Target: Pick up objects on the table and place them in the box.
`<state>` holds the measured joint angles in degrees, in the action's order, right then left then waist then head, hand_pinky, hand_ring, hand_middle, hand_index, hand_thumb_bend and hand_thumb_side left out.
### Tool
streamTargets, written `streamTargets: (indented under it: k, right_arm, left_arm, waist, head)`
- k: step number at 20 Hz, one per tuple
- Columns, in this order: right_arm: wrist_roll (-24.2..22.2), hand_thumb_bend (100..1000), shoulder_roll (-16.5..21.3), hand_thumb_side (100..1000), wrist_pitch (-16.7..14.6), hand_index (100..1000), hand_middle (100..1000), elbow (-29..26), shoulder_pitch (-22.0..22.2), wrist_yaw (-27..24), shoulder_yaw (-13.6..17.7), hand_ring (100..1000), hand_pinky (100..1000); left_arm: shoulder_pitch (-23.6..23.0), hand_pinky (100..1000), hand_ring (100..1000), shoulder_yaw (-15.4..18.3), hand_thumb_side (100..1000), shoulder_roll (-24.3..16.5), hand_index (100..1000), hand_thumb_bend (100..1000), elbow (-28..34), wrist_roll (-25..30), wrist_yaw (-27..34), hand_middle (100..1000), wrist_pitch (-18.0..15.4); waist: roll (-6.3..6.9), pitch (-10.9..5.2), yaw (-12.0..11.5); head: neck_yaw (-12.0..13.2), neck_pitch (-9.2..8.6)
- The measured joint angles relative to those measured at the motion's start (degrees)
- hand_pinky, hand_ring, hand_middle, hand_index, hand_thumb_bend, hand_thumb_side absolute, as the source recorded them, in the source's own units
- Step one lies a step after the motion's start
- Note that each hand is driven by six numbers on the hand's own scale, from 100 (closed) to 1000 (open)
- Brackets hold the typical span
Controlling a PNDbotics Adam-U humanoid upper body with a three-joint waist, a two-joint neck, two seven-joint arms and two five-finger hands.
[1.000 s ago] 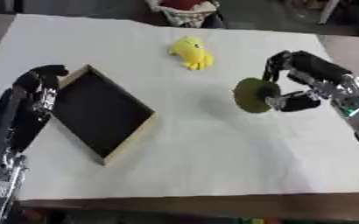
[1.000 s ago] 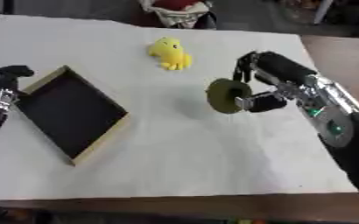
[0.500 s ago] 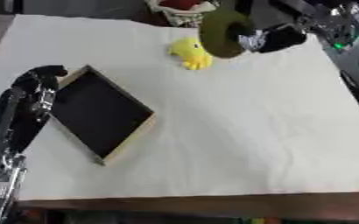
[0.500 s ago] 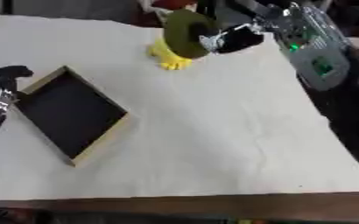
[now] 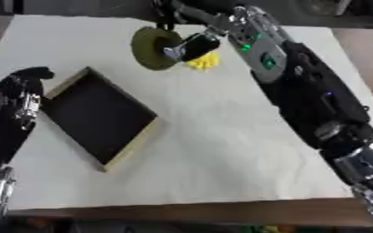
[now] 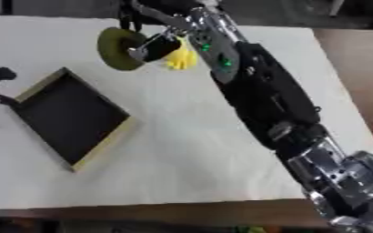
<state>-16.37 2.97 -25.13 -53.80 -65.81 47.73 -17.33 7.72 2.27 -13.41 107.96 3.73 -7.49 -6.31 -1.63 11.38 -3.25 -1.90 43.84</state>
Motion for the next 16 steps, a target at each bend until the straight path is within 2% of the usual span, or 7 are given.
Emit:
streamTargets:
  k: [8, 12, 14, 16]
  right_arm:
    - [4.78, 100, -9.44, 199, -1.64, 462, 606, 7.17, 0.15, 15.85, 4.21, 584, 769]
    - [6.96, 100, -12.77, 202, -1.34, 537, 619, 8.96, 1.85, 23.03, 5.68, 593, 772]
    - [8.28, 100, -13.73, 202, -0.97, 609, 624, 9.58, 2.39, 25.82, 6.42, 594, 772]
    - [9.5, 100, -14.03, 205, -0.61, 785, 639, 10.09, 2.82, 27.57, 6.99, 601, 775]
  left_arm:
    - [0.64, 530, 872, 1.47, 675, 0.46, 787, 100, 1.95, -2.9, 0.76, 688, -0.08]
    - [1.05, 531, 874, 1.86, 675, 0.48, 793, 100, 2.33, -4.36, 1.23, 691, 0.01]
    - [1.2, 530, 872, 2.09, 675, 0.5, 792, 100, 2.36, -5.0, 1.43, 689, 0.12]
    - [1.2, 529, 870, 2.13, 676, 0.54, 792, 100, 2.44, -5.34, 1.46, 686, 0.22]
  waist:
    - [0.6, 0.58, -2.59]
    - [0.89, 0.71, -3.85]
    - [0.89, 0.9, -4.22]
    - [0.85, 0.96, -4.23]
  head:
    - [-3.22, 0.0]
    - [-4.7, 0.0]
    - [-5.09, 0.0]
    - [-5.25, 0.0]
